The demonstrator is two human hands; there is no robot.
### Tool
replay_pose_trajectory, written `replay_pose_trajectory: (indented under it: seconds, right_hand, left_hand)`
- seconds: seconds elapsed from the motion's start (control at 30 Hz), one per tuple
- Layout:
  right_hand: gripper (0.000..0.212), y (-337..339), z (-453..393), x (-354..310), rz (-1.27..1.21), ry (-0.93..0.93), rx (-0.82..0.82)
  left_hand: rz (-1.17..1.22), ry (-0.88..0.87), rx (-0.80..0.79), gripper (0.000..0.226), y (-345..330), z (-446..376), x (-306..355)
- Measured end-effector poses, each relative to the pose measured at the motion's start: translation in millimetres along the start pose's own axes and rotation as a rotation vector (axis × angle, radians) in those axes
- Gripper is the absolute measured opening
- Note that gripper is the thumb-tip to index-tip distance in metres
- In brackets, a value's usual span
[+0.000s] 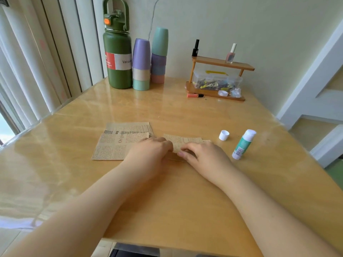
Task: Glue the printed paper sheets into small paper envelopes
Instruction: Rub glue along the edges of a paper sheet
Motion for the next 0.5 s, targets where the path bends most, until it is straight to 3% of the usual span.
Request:
replay_pose_trajectory:
  seconds: [0.13, 0.33, 0.5]
  right_hand:
    - [0.036, 11, 16, 2, -0.15, 0.021, 0.074]
    - [0.023, 48, 58, 23, -0.346, 0.009, 0.356]
    - [0.014, 75, 82, 90, -0.295, -0.437, 0.55]
  left_hand:
    - [0.063, 0.061, 0.098, 0.018, 6, 5, -3]
    - [0.129, -0.013, 0.361, 0.017, 34, 17, 0]
    - [0.115, -0.234, 0.427, 0.014, 57, 39, 31]
Point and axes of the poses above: each hand's wrist, its own z-axis away from the middle knuckle, its own y-axis out of the back of the hand, x = y × z, the point moved 6 cm from there along -z, towards the middle knuckle, and after that the axes turned 12 degrees about x, right-handed, at the moved point
